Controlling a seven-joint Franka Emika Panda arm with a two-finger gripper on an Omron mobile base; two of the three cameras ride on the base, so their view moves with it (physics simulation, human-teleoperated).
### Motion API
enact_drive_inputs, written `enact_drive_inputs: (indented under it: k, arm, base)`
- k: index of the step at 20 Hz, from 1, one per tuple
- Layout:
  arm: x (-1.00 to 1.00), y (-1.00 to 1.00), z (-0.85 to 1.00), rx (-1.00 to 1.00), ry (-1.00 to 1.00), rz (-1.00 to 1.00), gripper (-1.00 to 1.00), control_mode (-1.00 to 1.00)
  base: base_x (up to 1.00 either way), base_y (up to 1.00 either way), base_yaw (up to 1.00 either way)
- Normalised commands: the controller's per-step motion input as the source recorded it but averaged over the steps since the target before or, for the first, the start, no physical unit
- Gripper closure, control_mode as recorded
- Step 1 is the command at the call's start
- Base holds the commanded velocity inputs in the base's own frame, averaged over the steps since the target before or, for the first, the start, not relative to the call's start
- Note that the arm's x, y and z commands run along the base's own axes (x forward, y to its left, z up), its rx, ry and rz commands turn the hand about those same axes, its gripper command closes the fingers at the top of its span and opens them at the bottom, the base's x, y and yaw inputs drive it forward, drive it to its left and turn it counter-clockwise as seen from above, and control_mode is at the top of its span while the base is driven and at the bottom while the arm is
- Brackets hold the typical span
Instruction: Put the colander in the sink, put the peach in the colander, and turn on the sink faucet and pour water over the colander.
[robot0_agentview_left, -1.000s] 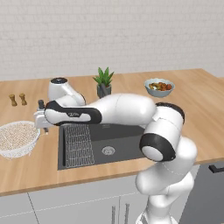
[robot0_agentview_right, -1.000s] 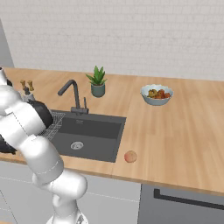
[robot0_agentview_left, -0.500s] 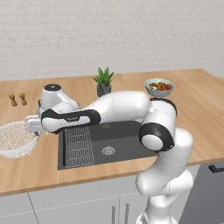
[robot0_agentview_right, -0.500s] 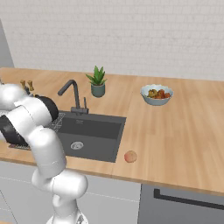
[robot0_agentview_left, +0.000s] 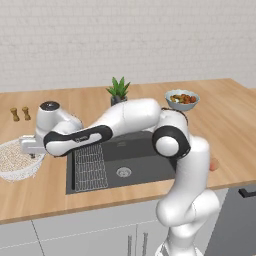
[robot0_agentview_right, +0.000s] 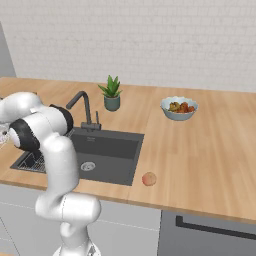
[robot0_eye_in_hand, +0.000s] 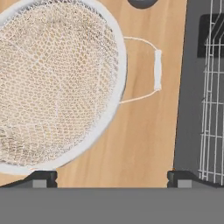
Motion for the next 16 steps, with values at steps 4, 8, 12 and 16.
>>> enact_drive_inputs:
  k: [4, 8, 12, 16]
  arm:
    - [0.23, 0.26, -0.24, 0.00, 0.00, -0.03, -1.00, -1.00]
    - [0.27, 0.26, -0.31, 0.00, 0.02, -0.03, -1.00, -1.00]
    - [0.26, 0.11, -0.31, 0.00, 0.03, -0.03, -1.00, -1.00]
    - [0.26, 0.00, -0.23, -0.01, 0.07, -0.01, -1.00, -1.00]
  base:
    - [0.00, 0.00, 0.00]
    - [0.00, 0.00, 0.00]
    - [0.00, 0.00, 0.00]
    - [0.00, 0.00, 0.00]
